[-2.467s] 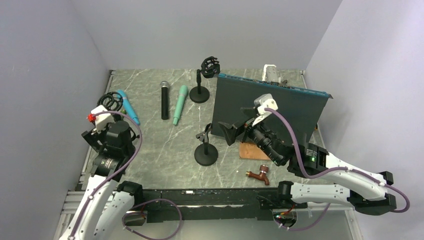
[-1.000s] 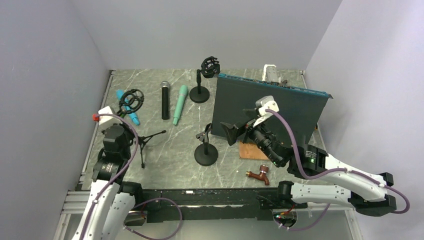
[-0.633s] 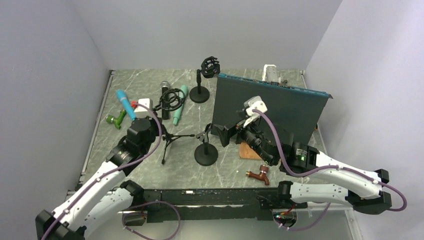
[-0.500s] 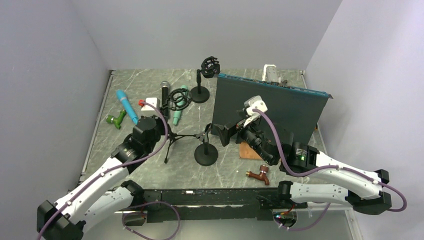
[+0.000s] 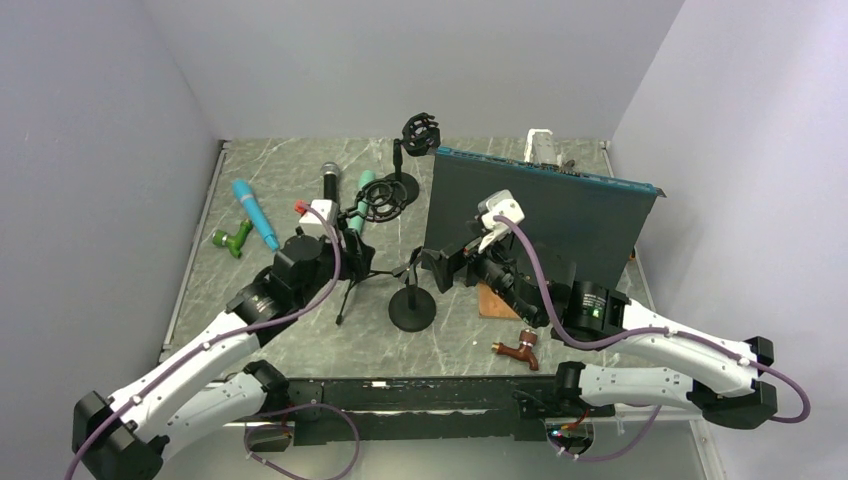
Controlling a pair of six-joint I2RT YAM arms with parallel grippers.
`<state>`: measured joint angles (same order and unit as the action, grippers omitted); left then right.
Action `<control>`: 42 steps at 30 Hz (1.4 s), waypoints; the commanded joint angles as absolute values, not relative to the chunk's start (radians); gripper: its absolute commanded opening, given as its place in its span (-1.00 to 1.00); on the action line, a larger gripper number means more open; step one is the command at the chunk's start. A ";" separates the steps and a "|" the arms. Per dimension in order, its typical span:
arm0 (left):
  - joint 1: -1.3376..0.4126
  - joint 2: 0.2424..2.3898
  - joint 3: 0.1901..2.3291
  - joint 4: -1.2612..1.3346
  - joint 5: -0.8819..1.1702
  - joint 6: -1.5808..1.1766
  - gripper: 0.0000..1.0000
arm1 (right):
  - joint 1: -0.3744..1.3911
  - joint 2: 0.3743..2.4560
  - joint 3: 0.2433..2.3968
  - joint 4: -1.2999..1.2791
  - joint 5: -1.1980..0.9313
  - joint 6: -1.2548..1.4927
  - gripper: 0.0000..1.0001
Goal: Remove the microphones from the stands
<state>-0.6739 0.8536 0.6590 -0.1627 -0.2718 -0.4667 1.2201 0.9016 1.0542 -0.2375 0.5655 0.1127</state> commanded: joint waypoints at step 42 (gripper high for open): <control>0.236 0.823 0.181 0.642 0.860 -1.574 0.59 | 1.163 1.084 1.268 -0.259 0.312 0.100 1.00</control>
<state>0.2317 0.7609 0.1768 0.4351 0.8597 -1.4269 1.1683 1.0996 1.2186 -0.2718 0.3336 0.0948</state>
